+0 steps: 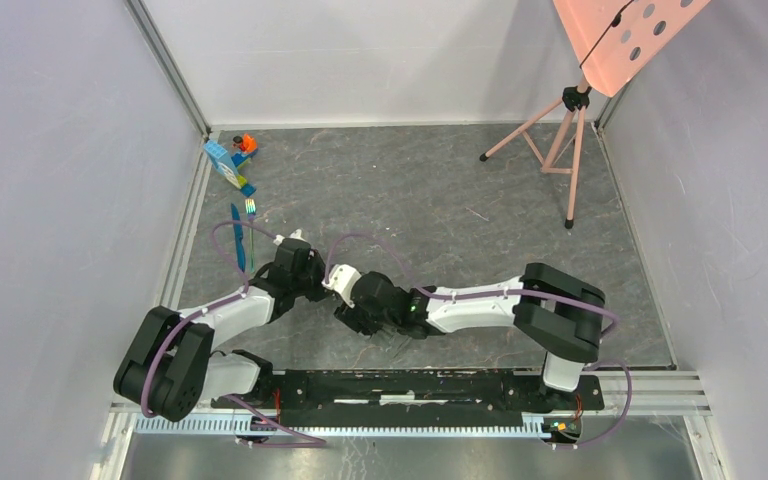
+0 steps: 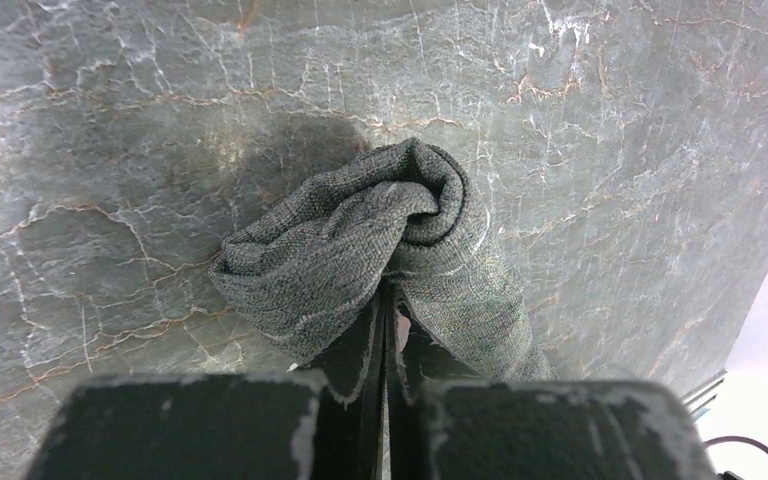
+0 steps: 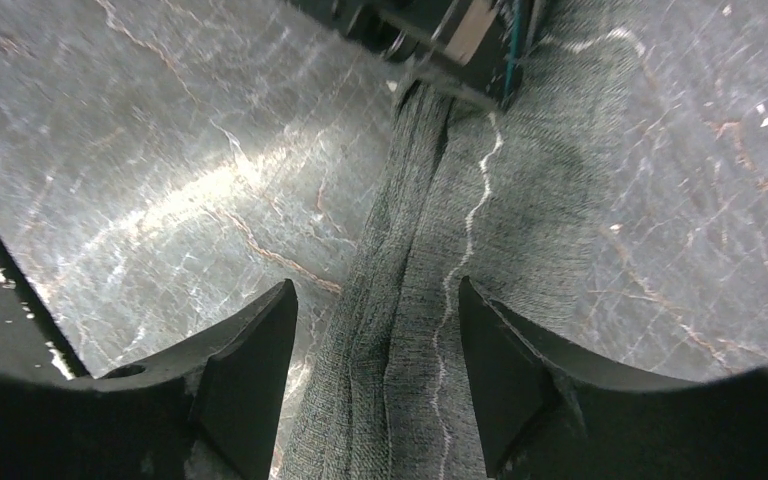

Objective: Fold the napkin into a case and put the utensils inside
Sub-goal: Pick up the smaller rectangle-folded napkin from the center of the board, then turn over the smaller rectangle-folded napkin at the center of the board.

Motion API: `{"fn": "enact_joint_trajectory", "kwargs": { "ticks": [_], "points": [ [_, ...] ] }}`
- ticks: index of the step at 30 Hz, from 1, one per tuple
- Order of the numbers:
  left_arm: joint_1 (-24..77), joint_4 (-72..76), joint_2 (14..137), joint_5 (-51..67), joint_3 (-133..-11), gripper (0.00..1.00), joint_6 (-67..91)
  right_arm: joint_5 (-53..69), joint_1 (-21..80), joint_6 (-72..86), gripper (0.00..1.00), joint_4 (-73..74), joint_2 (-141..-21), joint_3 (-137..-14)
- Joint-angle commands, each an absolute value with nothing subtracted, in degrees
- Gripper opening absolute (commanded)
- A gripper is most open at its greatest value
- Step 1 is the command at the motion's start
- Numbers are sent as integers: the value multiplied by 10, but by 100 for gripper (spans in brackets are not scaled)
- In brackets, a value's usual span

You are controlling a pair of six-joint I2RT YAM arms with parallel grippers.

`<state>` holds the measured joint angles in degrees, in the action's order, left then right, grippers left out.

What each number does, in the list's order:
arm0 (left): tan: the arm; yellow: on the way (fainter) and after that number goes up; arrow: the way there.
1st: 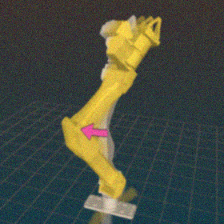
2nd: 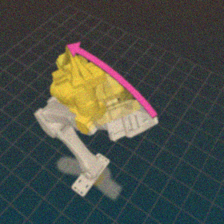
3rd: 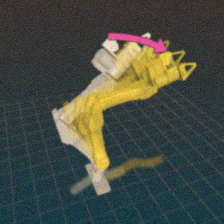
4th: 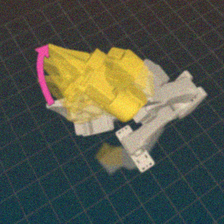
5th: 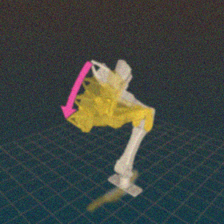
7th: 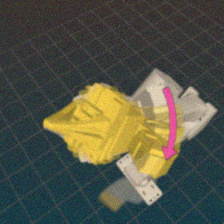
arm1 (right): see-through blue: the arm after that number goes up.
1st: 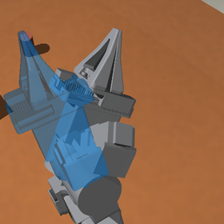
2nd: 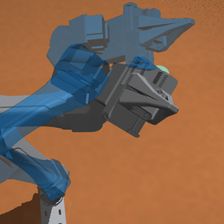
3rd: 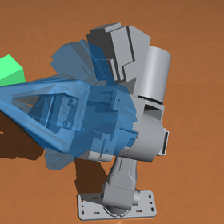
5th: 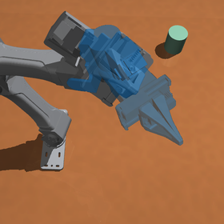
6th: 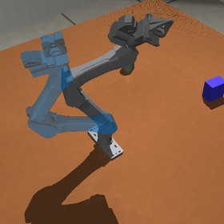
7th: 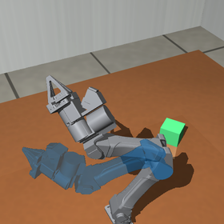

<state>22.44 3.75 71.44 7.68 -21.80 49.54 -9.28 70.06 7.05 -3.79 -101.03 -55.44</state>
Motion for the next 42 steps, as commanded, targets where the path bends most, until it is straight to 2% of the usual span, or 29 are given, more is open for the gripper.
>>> {"fn": "enact_joint_trajectory", "kwargs": {
  "ticks": [1, 8, 9, 15, 19, 22, 25, 28, 33, 37, 42],
  "points": [
    [216, 3, 721, 52, -209, 2, 458, -126, 715, 70, 65, -43, -1035, -572],
    [211, 6, 722, 59, -207, 2, 457, -172, 733, 85, 66, -29, -1062, -562],
    [211, 6, 721, 60, -208, 2, 455, -186, 734, 88, 62, -29, -1063, -557],
    [208, -17, 710, 67, -217, 2, 444, -307, 748, 74, 26, -53, -1047, -518],
    [208, -50, 686, 77, -237, 3, 433, -314, 751, 64, 10, -74, -1038, -514],
    [208, -117, 640, 75, -283, 11, 411, -283, 750, 77, 1, -77, -1021, -521],
    [208, -208, 583, 53, -347, 26, 382, -213, 743, 120, 0, -85, -994, -526],
    [207, -301, 541, 10, -410, 40, 357, -86, 710, 200, 0, -110, -974, -531],
    [207, -432, 465, -100, -496, 51, 339, 109, 658, 388, 0, -259, -972, -480],
    [207, -476, 403, -114, -528, 54, 336, 231, 622, 596, 0, -531, -1022, -398],
    [207, -506, 389, -91, -538, 54, 331, 264, 592, 820, 0, -867, -1131, -339]
  ]
}}
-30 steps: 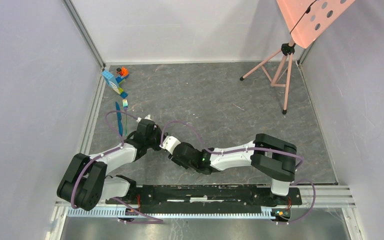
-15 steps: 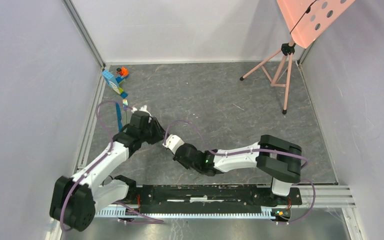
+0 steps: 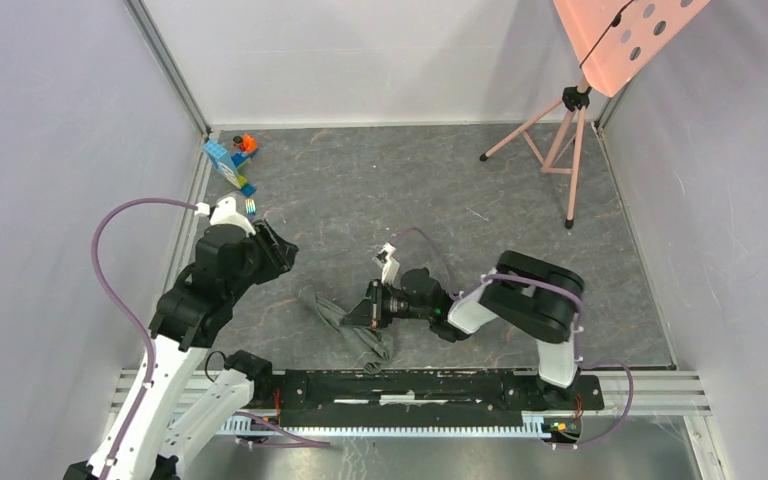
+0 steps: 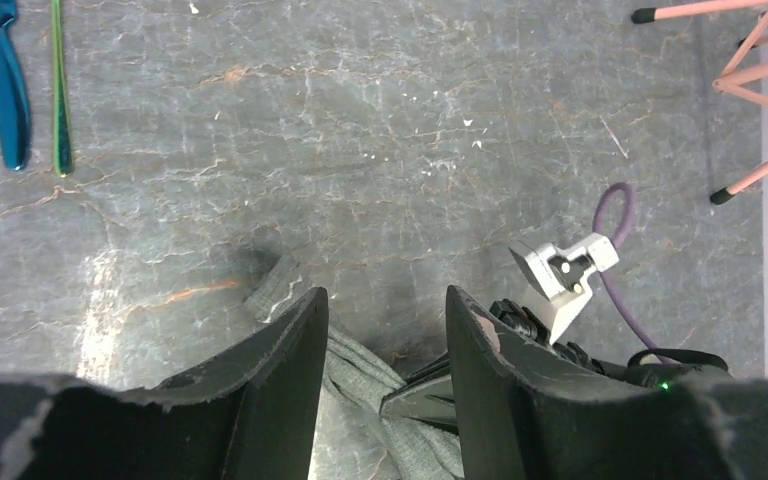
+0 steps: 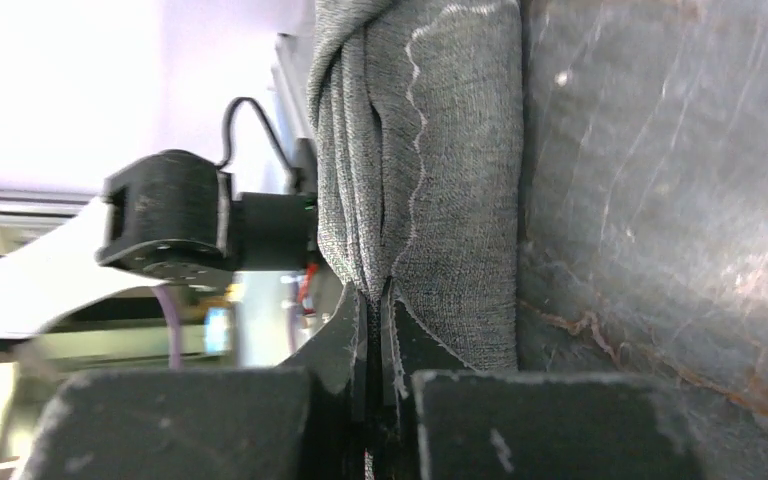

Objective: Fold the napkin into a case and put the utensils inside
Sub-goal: Turn over the smaller rectangle-folded napkin at the center of the board.

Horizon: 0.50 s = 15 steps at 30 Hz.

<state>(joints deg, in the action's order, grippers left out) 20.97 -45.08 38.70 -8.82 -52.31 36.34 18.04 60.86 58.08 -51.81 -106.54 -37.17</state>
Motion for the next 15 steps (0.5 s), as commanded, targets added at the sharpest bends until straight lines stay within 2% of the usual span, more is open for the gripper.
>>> {"fn": "enact_joint_trajectory", "kwargs": {
  "ticks": [1, 3, 9, 12, 15],
  "points": [
    [207, -505, 390, -79, -534, 54, 332, 263, 585, 856, 0, -927, -1155, -332],
    [207, -498, 394, -48, -522, 54, 334, 264, 569, 878, 1, -981, -1184, -317],
    [207, -442, 420, 48, -466, 53, 349, 285, 518, 828, 2, -966, -1200, -261],
    [207, -384, 444, 113, -425, 54, 365, 313, 484, 787, 12, -928, -1194, -246],
    [208, -304, 488, 180, -379, 53, 395, 357, 450, 725, 29, -859, -1191, -248]
  ]
}}
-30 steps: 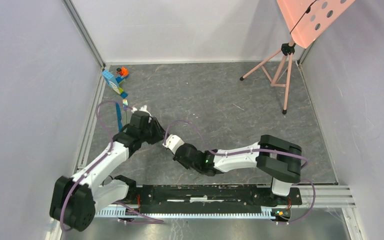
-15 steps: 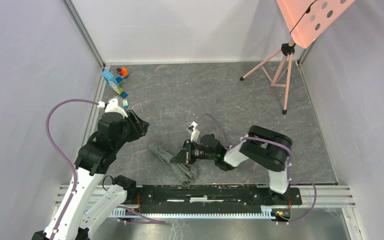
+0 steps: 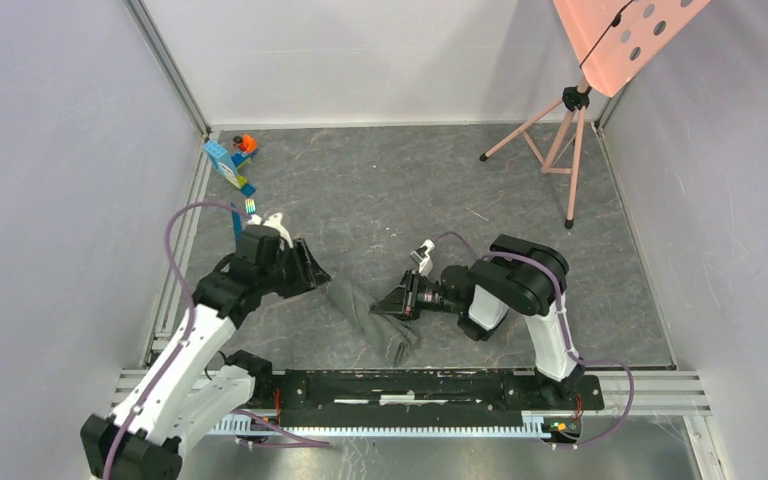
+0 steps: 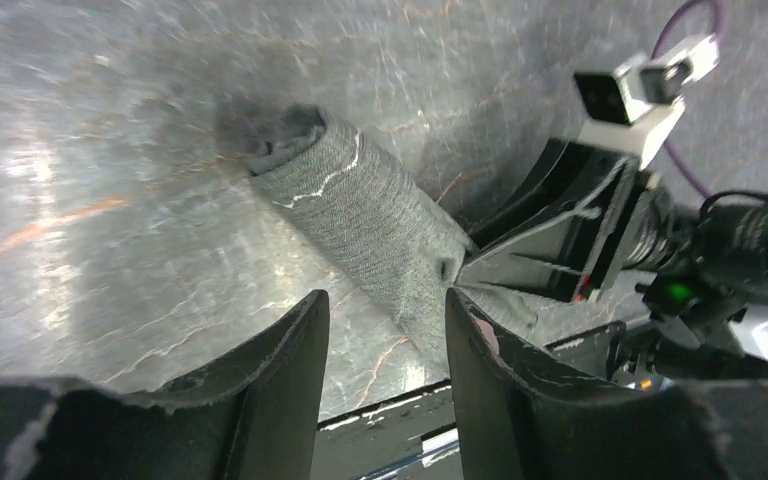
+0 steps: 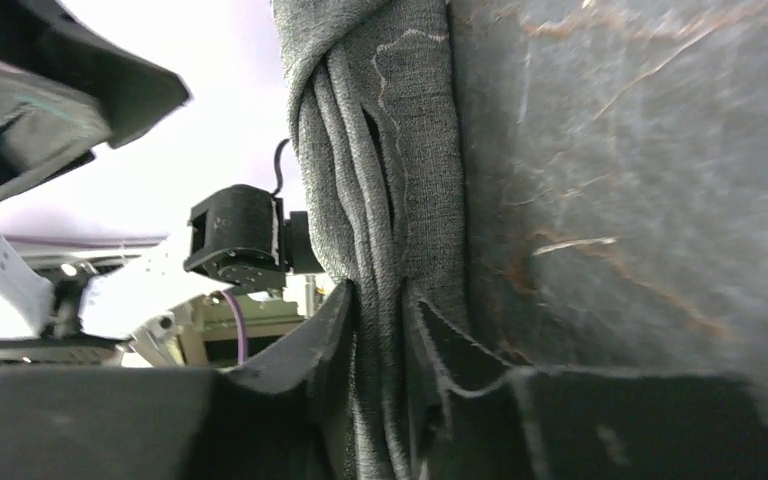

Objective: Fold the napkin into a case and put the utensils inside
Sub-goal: Turn over the smaller rectangle-folded napkin at the center of the board, then smooth out the smaller rectangle-folded napkin at the center of the board.

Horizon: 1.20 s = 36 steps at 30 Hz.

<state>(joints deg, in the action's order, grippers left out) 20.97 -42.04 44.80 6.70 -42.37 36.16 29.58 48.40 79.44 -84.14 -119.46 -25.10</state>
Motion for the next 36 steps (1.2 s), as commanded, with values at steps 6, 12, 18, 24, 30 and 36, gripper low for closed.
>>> {"fn": "enact_joint_trajectory", "kwargs": {
  "ticks": [6, 12, 18, 24, 30, 36],
  "points": [
    [208, -193, 575, 230, -352, 53, 425, 405, 371, 469, 53, -536, -1062, -267],
    [208, -126, 656, 222, -360, 52, 433, 257, 395, 211, 63, -125, -878, -361],
    [208, -79, 733, 170, -371, 50, 427, 210, 510, 195, 54, -33, -808, -393],
    [208, -66, 799, 115, -374, 49, 408, 178, 552, 247, 24, -119, -779, -262],
    [209, -76, 787, 152, -378, 48, 399, 115, 557, 222, 22, -74, -769, -236],
    [212, -150, 716, 150, -431, 53, 386, 99, 577, 200, 29, 15, -715, -328]
  ]
}}
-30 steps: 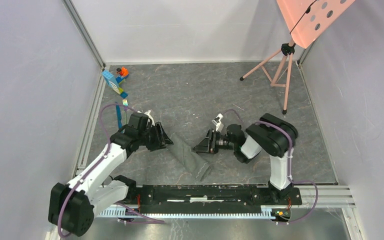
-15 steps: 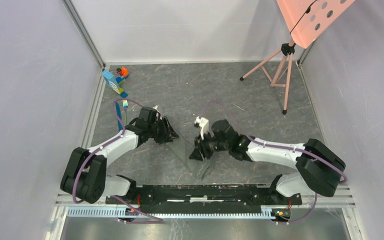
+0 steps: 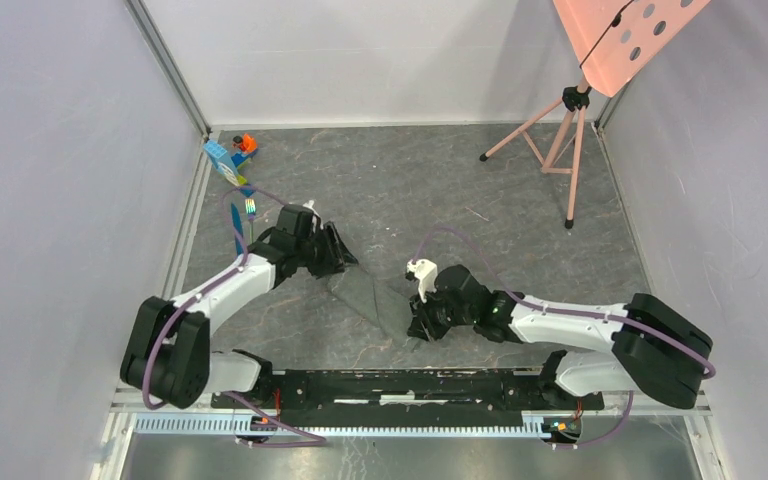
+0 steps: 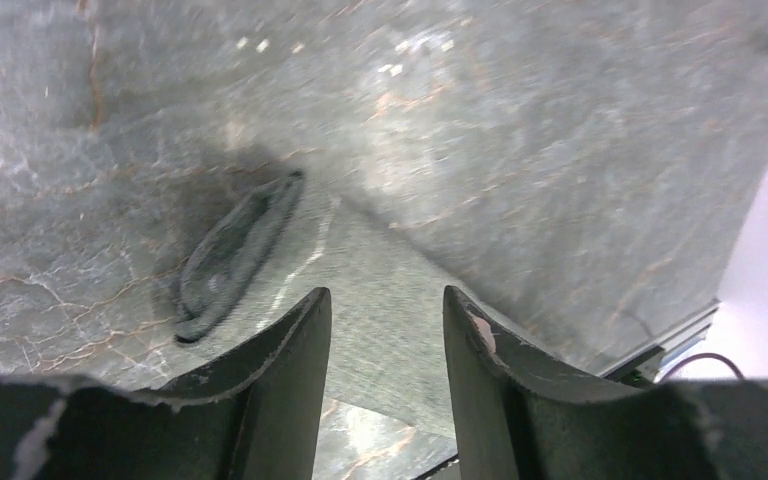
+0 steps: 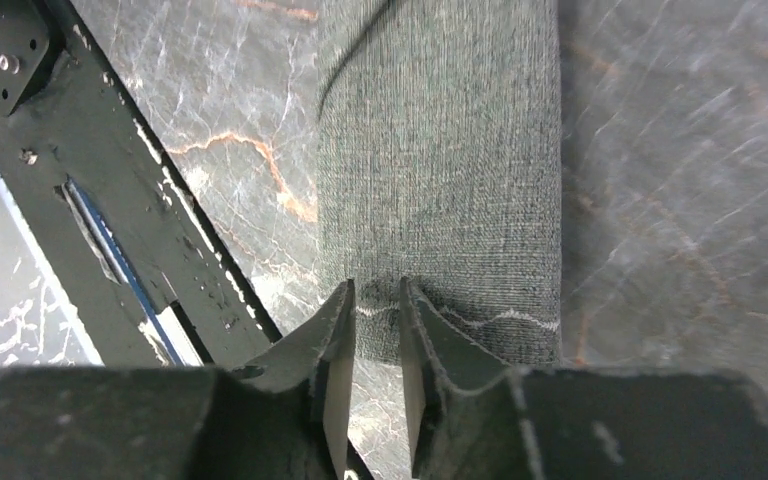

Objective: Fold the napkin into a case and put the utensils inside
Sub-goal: Smooth out the smaller rectangle-folded napkin at the center of the board, then move the smaller rectangle folded napkin to the center of the board.

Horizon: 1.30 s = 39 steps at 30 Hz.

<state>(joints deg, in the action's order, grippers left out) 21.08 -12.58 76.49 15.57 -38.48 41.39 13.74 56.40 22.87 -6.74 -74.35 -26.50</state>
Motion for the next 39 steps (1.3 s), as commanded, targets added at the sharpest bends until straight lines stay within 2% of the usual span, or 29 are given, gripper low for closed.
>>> {"fn": "enact_joint_trajectory", "kwargs": {
  "ticks": [1, 7, 11, 13, 16, 20, 23, 25, 29, 35, 39],
  "points": [
    [211, -151, 716, 142, -429, 54, 387, 104, 582, 199, 31, 21, -721, -340],
    [212, -119, 768, 114, -397, 54, 391, 135, 624, 242, 36, -62, -780, -330],
    [212, -116, 727, 114, -375, 55, 390, 38, 610, 246, 38, -29, -787, -294],
    [212, -128, 689, 118, -378, 57, 386, -22, 575, 248, 40, -4, -779, -270],
    [212, -159, 658, 144, -398, 59, 380, -89, 471, 241, 46, 15, -752, -236],
    [212, -148, 654, 195, -408, 60, 392, -189, 329, 173, 58, 7, -750, -279],
    [214, -118, 690, 228, -410, 61, 404, -171, 249, 118, 64, 13, -803, -374],
    [222, -86, 734, 269, -416, 61, 414, -152, 239, 91, 70, 45, -817, -437],
    [271, -32, 806, 274, -442, 62, 434, -89, 221, 96, 77, 69, -796, -456],
    [332, -3, 915, 251, -540, 67, 445, -3, 149, 140, 73, 40, -722, -368],
    [336, -5, 1003, 225, -627, 65, 437, 61, 82, 156, 60, -21, -719, -316]
  ]
}}
